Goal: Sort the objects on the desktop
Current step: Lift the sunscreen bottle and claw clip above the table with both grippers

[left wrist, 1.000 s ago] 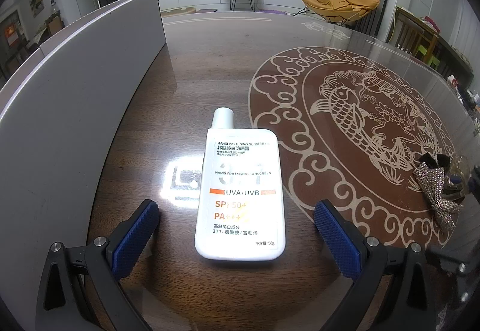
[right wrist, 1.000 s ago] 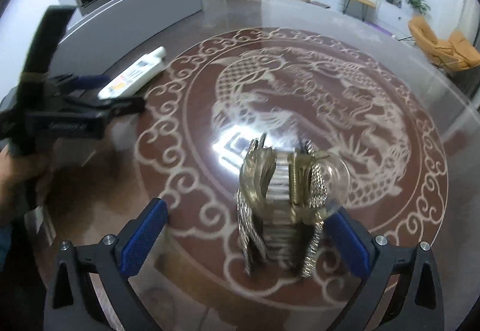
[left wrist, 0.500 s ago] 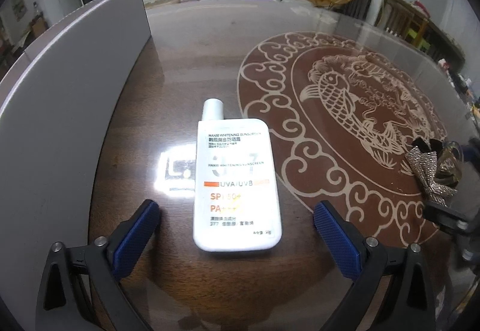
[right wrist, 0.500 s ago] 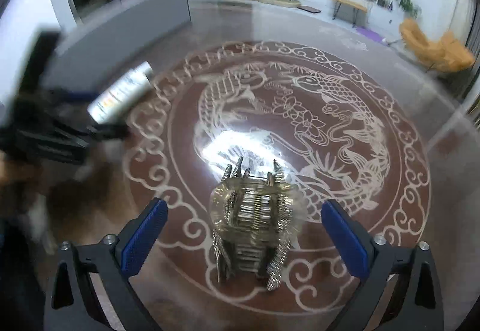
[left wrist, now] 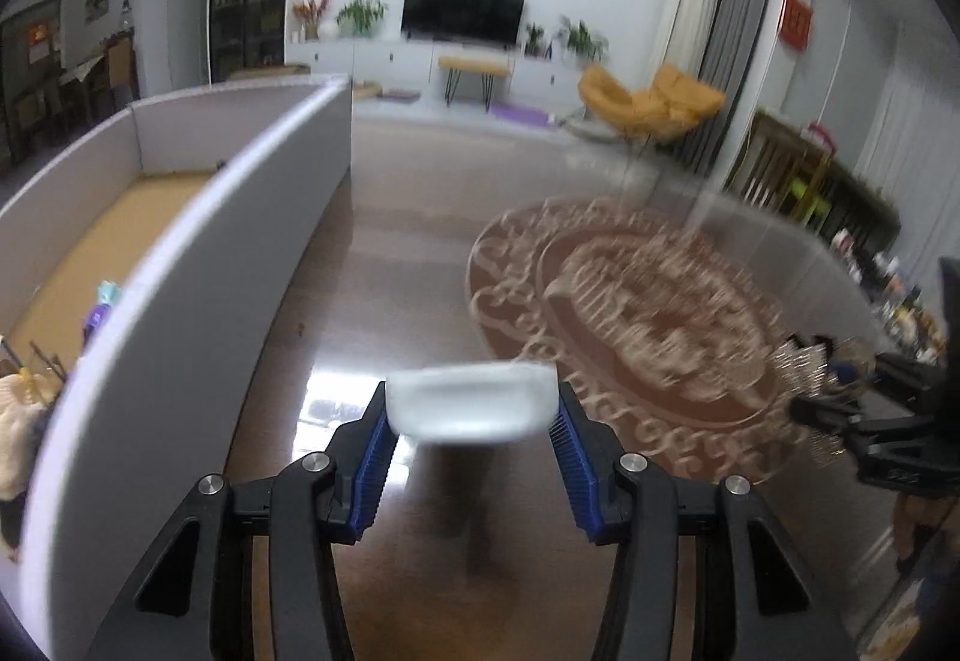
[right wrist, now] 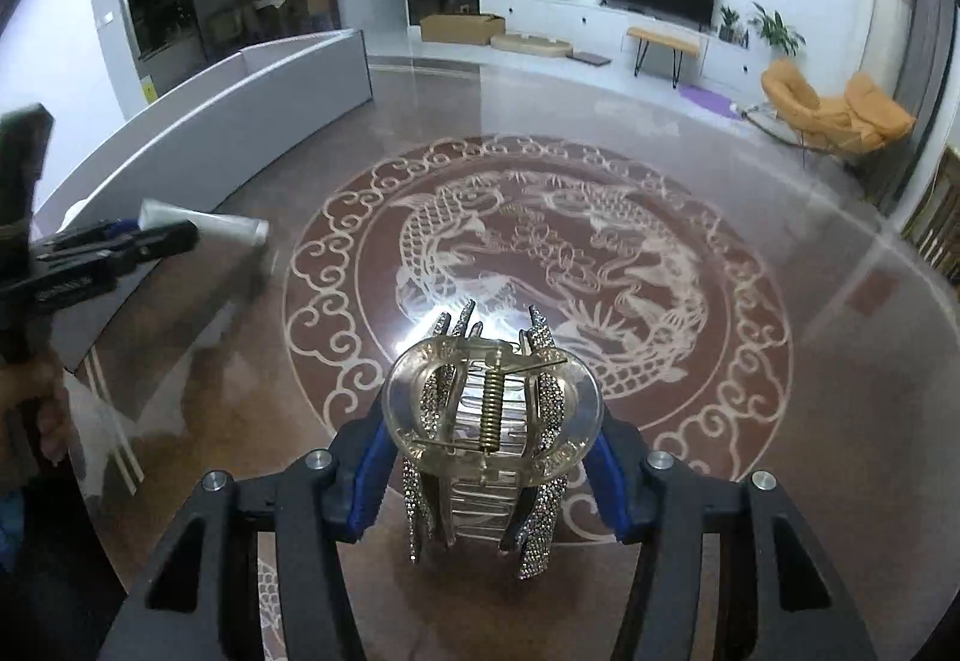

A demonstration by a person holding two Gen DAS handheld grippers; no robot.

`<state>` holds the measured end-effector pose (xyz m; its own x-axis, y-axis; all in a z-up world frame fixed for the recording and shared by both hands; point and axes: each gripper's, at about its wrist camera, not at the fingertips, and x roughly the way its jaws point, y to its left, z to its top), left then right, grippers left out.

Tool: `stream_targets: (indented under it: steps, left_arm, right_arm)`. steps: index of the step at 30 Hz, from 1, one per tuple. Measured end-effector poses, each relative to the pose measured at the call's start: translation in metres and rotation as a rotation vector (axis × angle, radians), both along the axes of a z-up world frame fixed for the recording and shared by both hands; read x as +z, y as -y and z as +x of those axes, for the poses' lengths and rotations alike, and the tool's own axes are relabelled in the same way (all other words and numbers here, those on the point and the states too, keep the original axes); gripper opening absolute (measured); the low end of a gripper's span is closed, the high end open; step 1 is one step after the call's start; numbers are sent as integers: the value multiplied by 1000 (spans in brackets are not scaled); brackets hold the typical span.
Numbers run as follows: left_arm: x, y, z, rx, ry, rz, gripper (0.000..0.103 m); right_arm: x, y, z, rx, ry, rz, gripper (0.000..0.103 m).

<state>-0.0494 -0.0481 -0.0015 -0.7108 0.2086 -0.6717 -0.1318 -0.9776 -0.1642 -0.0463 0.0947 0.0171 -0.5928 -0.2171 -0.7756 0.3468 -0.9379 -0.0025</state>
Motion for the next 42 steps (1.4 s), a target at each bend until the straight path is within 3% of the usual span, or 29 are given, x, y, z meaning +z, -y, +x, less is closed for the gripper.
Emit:
stream_targets:
  steps: [10,14,17,19,20,24,27,32,34,36,37,39,42]
  left_arm:
    - [54,15,46,24,-143,67,42]
    - [61,14,54,-5,-138,45,42]
    - [48,5,52,-48,-88,12,49]
    - [29,-6,46,-121,-37,-18,82]
    - [23,-11,44,-153,-17,-28,87]
    - [-4,-30,26,-302,71,-42,89]
    - [-26,-52,8,-416,141,-138,89]
    - [-63,-85,-6,-533,178,-306,90]
    - [-64,-84,-10,-569,170,-257,82]
    - [-58,-81,-13,-539,157,-250,57]
    - [-56,-80,-14,-492,147,-257,51]
    - [-51,-76,-11,-440,122,-246,51]
    - [-41,-66,-4,-372,109,-170,51]
  right_arm:
    - [32,24,8,51,-65,-26,56]
    - [36,34,7,71,-71,-30,56]
    - [39,33,8,63,-74,-49,56]
    - [40,32,11,61,-77,-57,56]
    - [40,31,12,60,-77,-61,56]
    - [39,26,17,49,-71,-93,56]
    - [37,18,21,30,-66,-121,56]
    - [39,7,31,7,-62,-150,57]
    - [40,2,35,2,-64,-153,57]
    - [42,-1,39,-1,-68,-151,57]
    - [43,-3,41,-2,-71,-147,57]
    - [45,-4,43,-1,-77,-134,57]
    - [46,-1,42,11,-75,-118,57]
